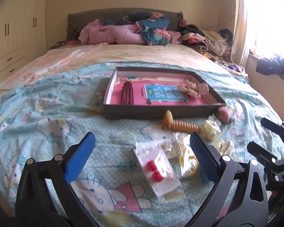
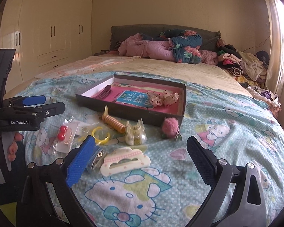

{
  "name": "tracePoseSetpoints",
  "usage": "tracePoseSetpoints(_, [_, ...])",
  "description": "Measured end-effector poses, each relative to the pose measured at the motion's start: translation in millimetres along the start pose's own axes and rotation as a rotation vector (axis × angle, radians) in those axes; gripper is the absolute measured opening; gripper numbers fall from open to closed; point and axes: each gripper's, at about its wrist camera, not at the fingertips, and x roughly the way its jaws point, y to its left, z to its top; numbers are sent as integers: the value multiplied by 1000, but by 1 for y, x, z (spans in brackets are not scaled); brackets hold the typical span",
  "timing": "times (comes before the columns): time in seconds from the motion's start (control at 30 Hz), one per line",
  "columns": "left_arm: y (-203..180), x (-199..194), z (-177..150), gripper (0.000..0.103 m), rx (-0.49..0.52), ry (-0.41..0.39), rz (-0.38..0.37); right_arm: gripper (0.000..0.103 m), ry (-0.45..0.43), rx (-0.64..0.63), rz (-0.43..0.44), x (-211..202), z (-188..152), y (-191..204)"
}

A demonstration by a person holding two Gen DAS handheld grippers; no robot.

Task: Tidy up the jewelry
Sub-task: 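Lift both open tools out of the tray back over the accessories, then grasp the red-bead bag with the left tool while the right tool grasps the white cloud clip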

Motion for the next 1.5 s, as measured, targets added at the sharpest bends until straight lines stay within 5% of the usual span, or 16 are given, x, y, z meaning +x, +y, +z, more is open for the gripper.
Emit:
tracePoseSetpoints(0.77, [-3, 33, -28, 90, -63, 221, -31, 95, 114, -53, 62, 22, -31, -2])
tracePoseSetpoints(0.97, [-4, 41, -33, 62, -92, 266, -76, 95, 141, -75, 92, 35, -32, 2])
tracePoseSetpoints(1.03, [-5, 41, -33, 42, -86, 271, -81, 95, 144, -85, 99, 40, -30, 6])
tracePoseSetpoints(1.4, [-3, 32, -32, 24, -102, 260, -107, 94, 185, -120, 89, 68, -21, 12])
tracePoseSetpoints(1.5, [-1, 31, -32, 15, -107, 261, -114, 80, 195, -114, 97, 70, -22, 10])
